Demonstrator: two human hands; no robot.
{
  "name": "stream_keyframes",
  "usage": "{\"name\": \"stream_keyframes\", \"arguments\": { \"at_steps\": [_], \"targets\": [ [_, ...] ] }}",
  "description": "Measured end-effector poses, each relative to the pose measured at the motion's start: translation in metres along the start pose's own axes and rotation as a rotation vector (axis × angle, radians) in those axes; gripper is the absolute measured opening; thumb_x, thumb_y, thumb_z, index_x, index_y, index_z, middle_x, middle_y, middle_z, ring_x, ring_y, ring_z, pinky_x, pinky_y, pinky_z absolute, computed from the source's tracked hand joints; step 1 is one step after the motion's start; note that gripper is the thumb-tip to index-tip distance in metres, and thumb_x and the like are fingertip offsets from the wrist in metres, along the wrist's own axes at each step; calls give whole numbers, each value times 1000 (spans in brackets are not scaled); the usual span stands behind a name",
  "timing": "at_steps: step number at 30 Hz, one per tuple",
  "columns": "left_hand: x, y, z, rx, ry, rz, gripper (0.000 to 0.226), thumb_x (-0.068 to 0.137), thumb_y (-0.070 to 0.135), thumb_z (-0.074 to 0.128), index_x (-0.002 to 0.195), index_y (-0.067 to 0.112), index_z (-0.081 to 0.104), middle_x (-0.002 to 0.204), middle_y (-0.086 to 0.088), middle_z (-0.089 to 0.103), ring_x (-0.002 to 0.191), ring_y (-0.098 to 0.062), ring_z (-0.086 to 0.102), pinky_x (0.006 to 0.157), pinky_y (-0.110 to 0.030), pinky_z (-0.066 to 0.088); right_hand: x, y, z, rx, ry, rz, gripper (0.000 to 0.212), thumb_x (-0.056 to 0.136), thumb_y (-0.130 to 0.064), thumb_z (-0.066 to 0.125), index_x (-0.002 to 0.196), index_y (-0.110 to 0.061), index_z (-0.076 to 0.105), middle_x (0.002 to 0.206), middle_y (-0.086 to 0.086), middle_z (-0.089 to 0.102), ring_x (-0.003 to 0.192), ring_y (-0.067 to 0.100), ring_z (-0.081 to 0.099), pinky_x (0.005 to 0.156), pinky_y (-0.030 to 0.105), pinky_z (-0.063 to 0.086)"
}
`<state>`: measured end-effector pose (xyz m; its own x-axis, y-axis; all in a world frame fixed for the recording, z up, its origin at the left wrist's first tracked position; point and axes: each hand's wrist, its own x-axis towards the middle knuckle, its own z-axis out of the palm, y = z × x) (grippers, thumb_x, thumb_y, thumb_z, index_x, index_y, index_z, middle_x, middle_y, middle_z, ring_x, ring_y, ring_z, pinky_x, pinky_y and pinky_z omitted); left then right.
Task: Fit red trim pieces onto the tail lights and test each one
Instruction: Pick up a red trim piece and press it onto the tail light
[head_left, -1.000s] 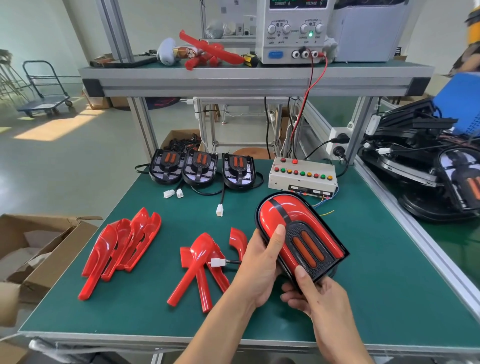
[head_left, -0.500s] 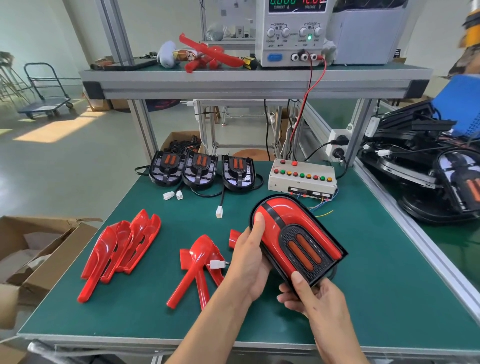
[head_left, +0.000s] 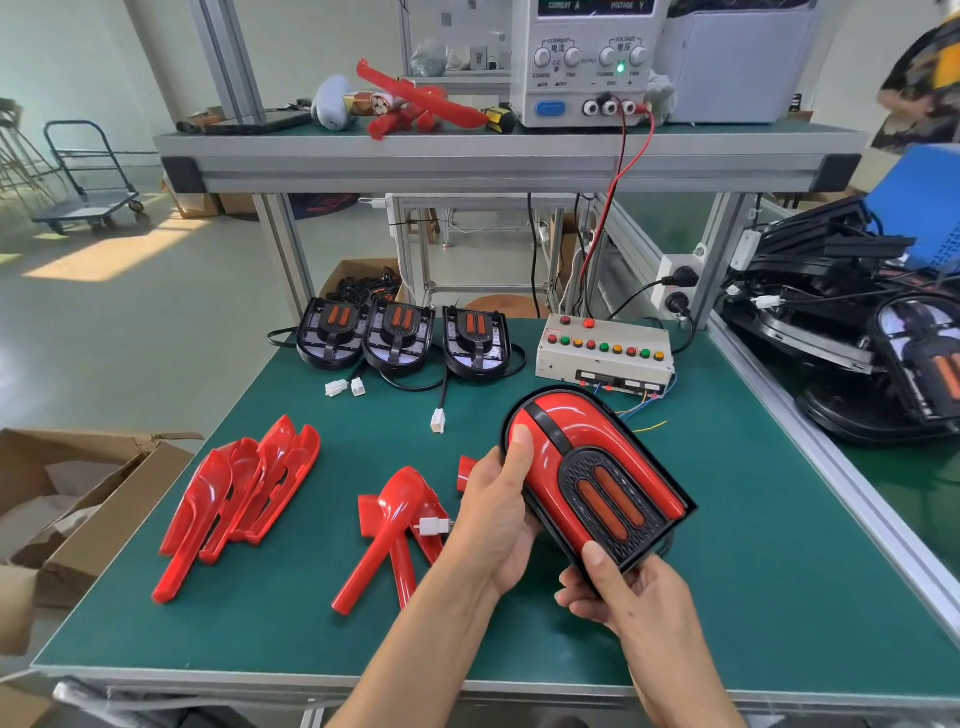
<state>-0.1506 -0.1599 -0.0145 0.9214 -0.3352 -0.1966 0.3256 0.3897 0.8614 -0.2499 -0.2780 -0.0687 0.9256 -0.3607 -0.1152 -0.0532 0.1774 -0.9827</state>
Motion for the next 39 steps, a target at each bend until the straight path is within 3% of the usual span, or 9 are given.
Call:
{"name": "stream_keyframes", "arguments": {
  "at_steps": [5,12,22,26,28,30,33,35,39],
  "targets": [
    [0,2,-3,-62,-66,-51,69,90,61,63,134,8,62,129,-17,68,122,-32,64,106,-56,49,1,1,1,-22,12,-19,59,71,-51,77,107,-5,67,85,17,77,76,34,77,64,27,61],
    [3,-1,0,-131,70,-35,54,85,36,73,125,0,65,117,-21,72,114,-39,67,103,-59,50,0,2,2,-71,2,-33,57,72,-52,76,108,-8,67,85,14,78,75,31,77,65,27,61],
    [3,-2,1,-98,87,-3,52,78,33,80,119,3,68,110,-19,75,102,-34,72,99,-60,52,0,-2,3,-78,-8,21,58,73,-53,75,110,-9,67,87,13,78,78,31,78,67,27,62],
    [0,-3,-1,-141,6,-20,50,88,44,71,124,9,69,120,-16,73,113,-30,69,106,-57,48,-1,-3,4,-74,5,18,58,73,-50,75,111,-7,66,88,14,79,78,32,77,66,27,61],
    [0,-2,-1,-186,-89,-69,62,95,61,53,129,12,68,130,-14,68,122,-27,65,109,-51,45,-2,-4,4,-66,9,22,58,72,-49,74,110,-6,66,89,13,79,77,32,77,64,26,61],
    [1,-3,0,-189,-64,-81,67,93,64,52,132,12,66,130,-13,68,122,-27,65,109,-50,45,-4,-7,6,-83,-4,49,57,72,-51,74,110,-8,67,90,11,79,78,31,78,64,25,61],
    [4,-3,1,-109,84,-45,56,89,52,64,128,12,66,118,-10,74,113,-26,70,107,-53,48,-8,-19,5,-204,-43,125,61,71,-60,71,104,-9,69,87,8,80,75,28,78,63,29,61],
    [5,-2,0,-79,131,-53,54,88,50,67,128,13,64,117,-7,75,113,-25,69,108,-52,47,-13,-32,1,-384,-93,180,70,72,-75,60,89,-8,71,75,8,78,64,26,76,57,29,58],
    [10,0,-4,-126,161,-104,60,92,53,61,134,11,62,123,-10,72,117,-26,67,109,-49,47,-19,-58,-10,-839,5,5,78,77,-86,42,59,-13,62,51,-3,68,42,7,62,55,25,48]
  ]
}}
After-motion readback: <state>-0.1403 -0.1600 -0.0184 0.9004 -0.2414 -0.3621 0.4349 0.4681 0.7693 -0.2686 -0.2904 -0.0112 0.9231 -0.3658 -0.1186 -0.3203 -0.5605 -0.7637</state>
